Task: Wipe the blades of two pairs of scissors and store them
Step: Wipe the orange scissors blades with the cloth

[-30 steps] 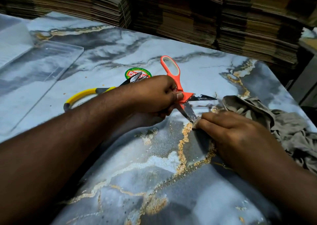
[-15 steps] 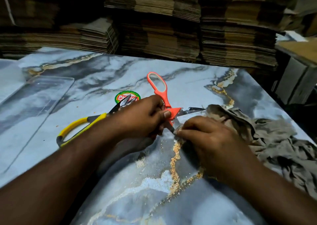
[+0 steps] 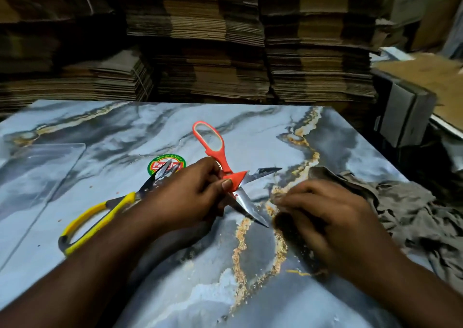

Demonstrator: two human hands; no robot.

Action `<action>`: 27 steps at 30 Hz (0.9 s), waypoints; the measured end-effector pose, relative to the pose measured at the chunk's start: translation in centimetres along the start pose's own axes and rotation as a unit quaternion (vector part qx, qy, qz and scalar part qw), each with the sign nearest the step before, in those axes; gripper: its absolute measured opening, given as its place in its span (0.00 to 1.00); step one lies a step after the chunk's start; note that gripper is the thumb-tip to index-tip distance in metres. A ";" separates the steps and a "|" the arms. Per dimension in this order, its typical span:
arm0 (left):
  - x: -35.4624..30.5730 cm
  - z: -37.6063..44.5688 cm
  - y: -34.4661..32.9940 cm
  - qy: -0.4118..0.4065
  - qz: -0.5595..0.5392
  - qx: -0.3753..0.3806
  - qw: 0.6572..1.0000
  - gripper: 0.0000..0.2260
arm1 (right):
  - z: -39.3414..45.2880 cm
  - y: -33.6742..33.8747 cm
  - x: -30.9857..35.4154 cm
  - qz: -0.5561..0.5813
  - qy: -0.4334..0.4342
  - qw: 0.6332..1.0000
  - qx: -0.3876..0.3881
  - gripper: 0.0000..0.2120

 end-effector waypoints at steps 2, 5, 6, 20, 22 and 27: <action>0.0 0.1 -0.2 -0.010 0.004 -0.006 1.000 0.06 | 0.8 -1.0 0.9 -0.010 0.015 1.000 0.013 0.10; 0.4 0.0 -0.4 -0.010 0.003 -0.019 1.000 0.07 | 1.5 -2.9 1.6 -0.046 0.044 0.997 0.052 0.13; 0.6 0.0 -0.4 -0.012 0.008 -0.023 1.000 0.08 | 1.5 -3.1 1.6 -0.058 0.055 0.995 0.056 0.15; -2.0 -0.6 -2.6 0.106 -0.264 -0.129 0.950 0.06 | 1.7 0.3 0.3 0.132 -0.172 0.972 -0.090 0.09; -2.7 -0.7 -3.6 0.113 -0.315 -0.143 0.931 0.04 | 2.6 -0.7 0.9 0.107 -0.175 0.974 -0.096 0.08; -4.6 -1.2 -4.6 0.103 -0.341 -0.115 0.927 0.07 | 2.8 -3.3 1.3 0.089 -0.161 0.981 -0.064 0.10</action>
Point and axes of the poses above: each hand's wrist, its own z-axis towards the middle knuckle, its own y-axis out of the back of the hand, x = y × z, the point moved 1 cm from there along z, towards the middle knuckle, and after that the axes turned 15 degrees about -y, right-handed, at the moved point
